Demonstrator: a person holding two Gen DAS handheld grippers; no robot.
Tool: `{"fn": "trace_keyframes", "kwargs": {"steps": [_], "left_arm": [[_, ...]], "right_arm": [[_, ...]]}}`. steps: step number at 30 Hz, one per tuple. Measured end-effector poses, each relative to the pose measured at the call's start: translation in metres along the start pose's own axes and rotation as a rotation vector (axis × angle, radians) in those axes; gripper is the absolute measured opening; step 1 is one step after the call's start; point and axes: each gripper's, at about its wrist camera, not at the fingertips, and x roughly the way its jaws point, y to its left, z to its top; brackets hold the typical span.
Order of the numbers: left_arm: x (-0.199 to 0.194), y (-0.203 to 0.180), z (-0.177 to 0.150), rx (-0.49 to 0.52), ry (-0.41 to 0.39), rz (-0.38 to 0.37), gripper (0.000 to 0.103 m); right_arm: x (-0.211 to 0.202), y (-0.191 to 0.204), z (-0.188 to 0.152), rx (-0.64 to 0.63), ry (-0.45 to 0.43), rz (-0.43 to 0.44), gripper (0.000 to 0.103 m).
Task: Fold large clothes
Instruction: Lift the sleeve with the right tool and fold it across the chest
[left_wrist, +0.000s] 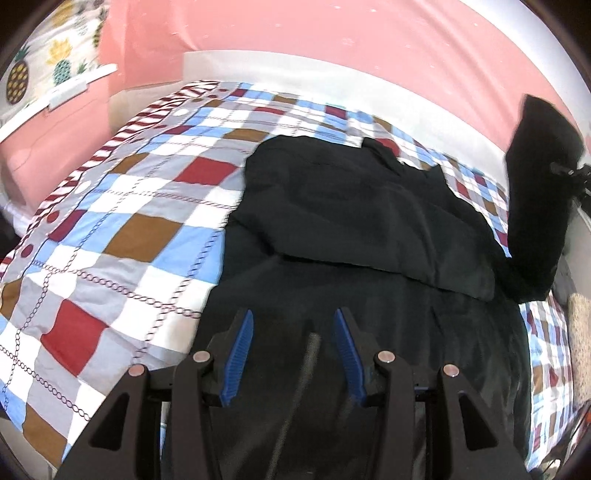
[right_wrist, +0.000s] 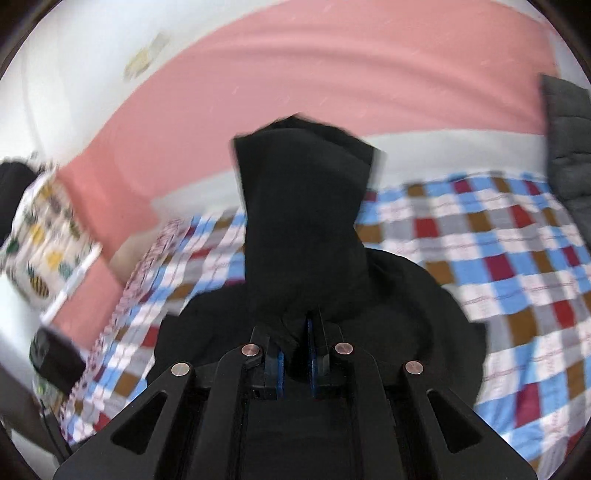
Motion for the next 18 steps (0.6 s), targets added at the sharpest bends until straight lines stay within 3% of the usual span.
{"fn": "trace_keyframes", "kwargs": {"steps": [7,18], "left_arm": [[0.012,0.023,0.001,-0.033,0.005,0.005,0.048],[0.022,0.024,0.006,-0.032,0.008,-0.014,0.048]], "right_arm": [[0.069,0.044,-0.049,-0.067,0.167,0.035,0.009],[0.128,0.048,-0.102,-0.067,0.328,0.027,0.016]]}}
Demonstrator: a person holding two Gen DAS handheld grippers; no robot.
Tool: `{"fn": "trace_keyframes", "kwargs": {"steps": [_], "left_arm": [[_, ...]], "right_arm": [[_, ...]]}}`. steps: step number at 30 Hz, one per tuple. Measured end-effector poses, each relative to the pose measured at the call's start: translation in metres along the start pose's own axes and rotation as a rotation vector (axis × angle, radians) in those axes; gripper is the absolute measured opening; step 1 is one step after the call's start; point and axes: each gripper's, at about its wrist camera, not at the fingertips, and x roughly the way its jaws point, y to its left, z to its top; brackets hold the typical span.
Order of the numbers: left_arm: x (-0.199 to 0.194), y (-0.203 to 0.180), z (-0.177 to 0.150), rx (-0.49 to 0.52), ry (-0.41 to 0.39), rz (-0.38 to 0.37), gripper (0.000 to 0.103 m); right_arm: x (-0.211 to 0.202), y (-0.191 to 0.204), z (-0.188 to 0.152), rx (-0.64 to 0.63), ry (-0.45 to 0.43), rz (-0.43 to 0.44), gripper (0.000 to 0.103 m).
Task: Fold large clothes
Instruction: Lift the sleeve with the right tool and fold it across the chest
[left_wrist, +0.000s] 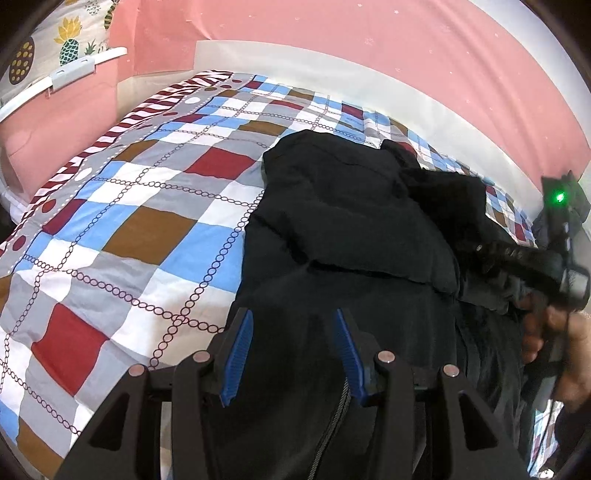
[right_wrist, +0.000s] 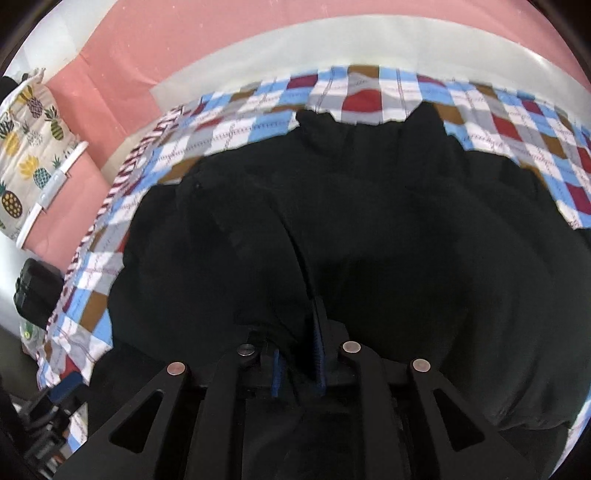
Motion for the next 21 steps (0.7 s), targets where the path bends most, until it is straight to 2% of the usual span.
{"fn": "trace_keyframes", "kwargs": {"steps": [2,3,4,6,7,10,12,14,15,17,18,19,21], "left_arm": [[0.0,-0.003,0.004,0.004,0.001,-0.007,0.048],[0.001,-0.005,0.006,0.008,0.001,-0.01,0.048],[0.001,-0.008,0.009,0.012,-0.001,-0.013,0.048],[0.0,-0.015,0.018,0.021,-0.006,-0.027,0.048],[-0.001,-0.02,0.024,0.028,-0.009,-0.039,0.048],[-0.003,-0.04,0.04,0.066,-0.025,-0.073,0.049],[-0.004,-0.057,0.051,0.101,-0.045,-0.1,0.054],[-0.001,-0.077,0.061,0.14,-0.055,-0.123,0.055],[0.002,-0.086,0.065,0.158,-0.056,-0.132,0.055],[0.011,-0.106,0.071,0.194,-0.054,-0.156,0.055],[0.017,-0.116,0.074,0.21,-0.048,-0.166,0.055],[0.024,-0.126,0.076,0.223,-0.042,-0.174,0.055],[0.038,-0.141,0.079,0.242,-0.034,-0.178,0.054]], "right_arm": [[-0.002,0.001,-0.004,-0.018,-0.001,0.012,0.022],[-0.008,0.001,-0.005,-0.021,-0.004,0.033,0.03],[-0.011,0.002,-0.006,-0.021,-0.006,0.061,0.05],[-0.024,0.001,-0.009,-0.005,-0.009,0.187,0.068],[-0.036,-0.001,-0.011,-0.005,-0.027,0.232,0.068],[-0.066,-0.014,-0.019,-0.02,-0.108,0.225,0.068],[-0.083,-0.036,-0.025,0.007,-0.152,0.183,0.068],[-0.098,-0.072,-0.033,0.07,-0.19,0.102,0.068],[-0.102,-0.085,-0.037,0.097,-0.202,0.077,0.065],[-0.11,-0.127,-0.048,0.186,-0.22,-0.018,0.047],[-0.112,-0.141,-0.051,0.22,-0.22,-0.055,0.033],[-0.112,-0.163,-0.057,0.276,-0.219,-0.103,0.025],[-0.107,-0.187,-0.063,0.34,-0.215,-0.141,0.02]]}}
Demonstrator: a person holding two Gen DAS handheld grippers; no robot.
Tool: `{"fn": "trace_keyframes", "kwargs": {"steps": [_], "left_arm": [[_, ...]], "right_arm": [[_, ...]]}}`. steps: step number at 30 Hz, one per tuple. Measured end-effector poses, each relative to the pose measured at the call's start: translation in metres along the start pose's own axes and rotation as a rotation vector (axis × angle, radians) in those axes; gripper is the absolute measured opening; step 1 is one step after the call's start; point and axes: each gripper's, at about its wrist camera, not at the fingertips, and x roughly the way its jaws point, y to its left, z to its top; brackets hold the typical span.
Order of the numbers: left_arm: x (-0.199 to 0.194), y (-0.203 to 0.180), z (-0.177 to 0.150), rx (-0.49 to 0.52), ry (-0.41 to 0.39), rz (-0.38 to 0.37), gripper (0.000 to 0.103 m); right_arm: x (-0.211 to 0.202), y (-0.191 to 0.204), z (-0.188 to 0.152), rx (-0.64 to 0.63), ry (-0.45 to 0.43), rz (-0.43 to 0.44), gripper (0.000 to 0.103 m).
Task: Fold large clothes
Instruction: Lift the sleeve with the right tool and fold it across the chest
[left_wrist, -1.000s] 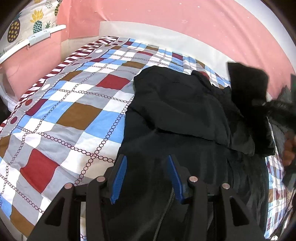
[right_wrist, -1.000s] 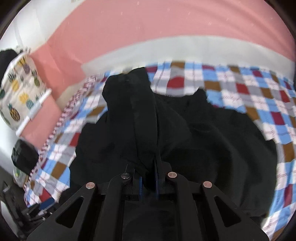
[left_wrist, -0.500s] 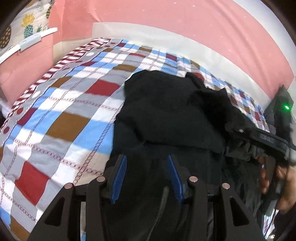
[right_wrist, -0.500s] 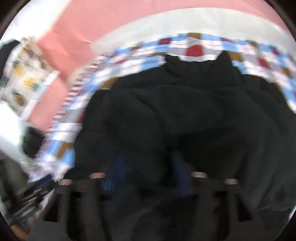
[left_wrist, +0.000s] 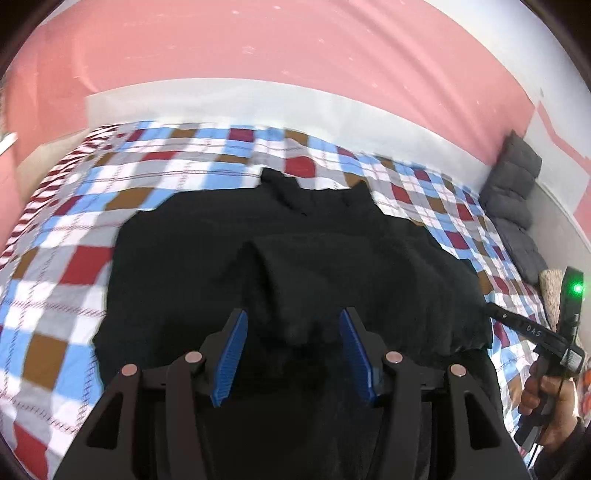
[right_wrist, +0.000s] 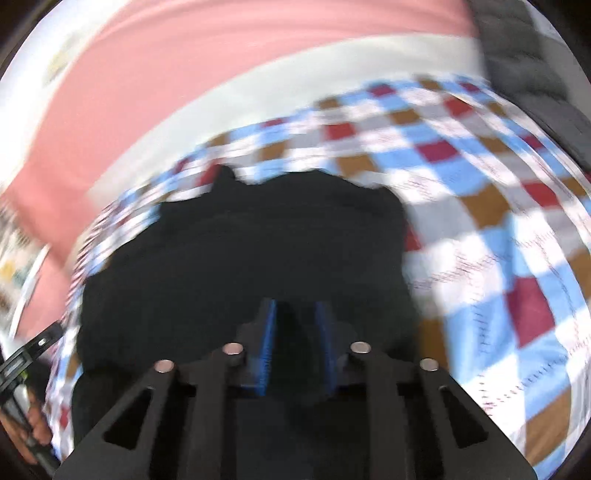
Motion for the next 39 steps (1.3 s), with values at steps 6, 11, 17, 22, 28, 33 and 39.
{"fn": "trace_keyframes", "kwargs": {"steps": [6,11,17,22,28,33,39], "left_arm": [[0.069,0.007,-0.01,0.038,0.115,0.094,0.053],[0.068,0.024,-0.013,-0.012,0.125,0.061,0.053],[0.035,0.02,0.016,-0.042,0.021,0.108,0.044],[0.067,-0.002,0.039,0.061,-0.007,0.173,0.043],[0.135,0.02,0.021,0.06,0.093,0.217,0.037],[0.111,0.017,0.025,0.043,0.086,0.228,0.033],[0.041,0.015,-0.002,0.055,-0.002,0.142,0.033]], "right_arm": [[0.063,0.03,-0.032,-0.179,0.135,-0.033,0.019],[0.054,0.023,-0.024,-0.16,0.145,-0.001,0.016],[0.022,0.011,0.017,-0.151,-0.009,-0.019,0.016],[0.071,0.004,0.05,-0.149,0.026,-0.08,0.016],[0.1,-0.016,0.039,-0.157,0.082,-0.112,0.013],[0.063,-0.003,0.042,-0.178,0.042,-0.127,0.013],[0.01,0.008,0.004,-0.214,0.002,-0.054,0.014]]}}
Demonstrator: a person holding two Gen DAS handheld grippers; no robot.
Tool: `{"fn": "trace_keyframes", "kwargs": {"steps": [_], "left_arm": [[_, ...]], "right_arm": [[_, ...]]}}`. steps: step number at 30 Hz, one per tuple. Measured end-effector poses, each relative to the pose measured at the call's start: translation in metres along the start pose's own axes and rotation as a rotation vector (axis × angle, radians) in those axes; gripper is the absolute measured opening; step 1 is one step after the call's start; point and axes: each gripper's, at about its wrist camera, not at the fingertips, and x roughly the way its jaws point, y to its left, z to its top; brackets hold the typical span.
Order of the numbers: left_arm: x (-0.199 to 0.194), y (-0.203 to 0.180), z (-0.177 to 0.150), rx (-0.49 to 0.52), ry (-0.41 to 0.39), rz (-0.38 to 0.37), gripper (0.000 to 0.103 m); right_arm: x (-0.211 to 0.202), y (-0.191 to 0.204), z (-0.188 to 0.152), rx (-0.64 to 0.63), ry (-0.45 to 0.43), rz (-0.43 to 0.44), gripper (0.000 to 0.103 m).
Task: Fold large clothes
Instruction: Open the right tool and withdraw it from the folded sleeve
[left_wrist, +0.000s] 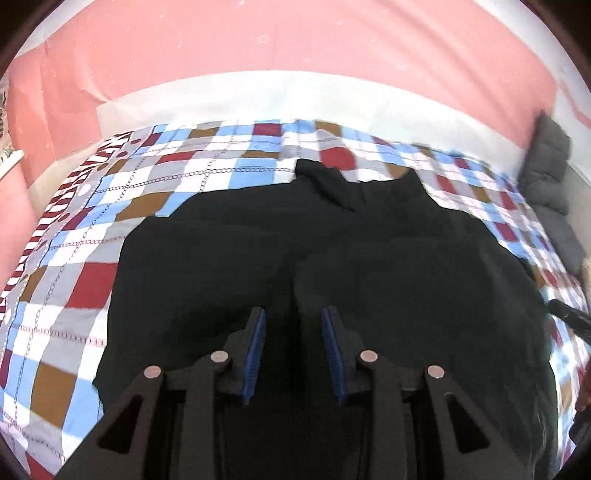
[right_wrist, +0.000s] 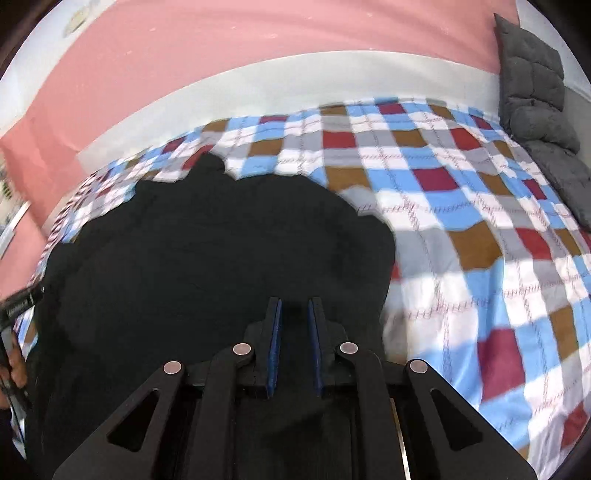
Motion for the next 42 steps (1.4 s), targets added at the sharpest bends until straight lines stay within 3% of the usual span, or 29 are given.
{"fn": "trace_keyframes", "kwargs": {"steps": [4,10,14,19,29,42], "left_arm": [[0.03,-0.005,-0.022,0.045,0.088,0.038,0.035],[0.028,-0.006,-0.016,0.044,0.11,0.076,0.036],[-0.012,-0.003,-0.019,0.027,0.098,0.073,0.036],[-0.077,-0.007,-0.044,0.022,0.07,0.058,0.036],[-0.189,-0.022,-0.113,0.008,0.027,0.027,0.036],[-0.257,-0.035,-0.182,0.004,0.037,0.004,0.036]], "right_arm": [[0.035,-0.002,-0.023,0.004,0.112,-0.001,0.014],[0.032,0.005,-0.018,-0.019,0.142,-0.035,0.015],[-0.007,0.007,-0.025,-0.003,0.115,-0.034,0.019],[-0.074,0.025,-0.051,-0.01,0.049,-0.002,0.035],[-0.168,0.057,-0.113,-0.034,-0.004,0.044,0.035],[-0.228,0.074,-0.184,-0.052,0.005,0.072,0.037]]}}
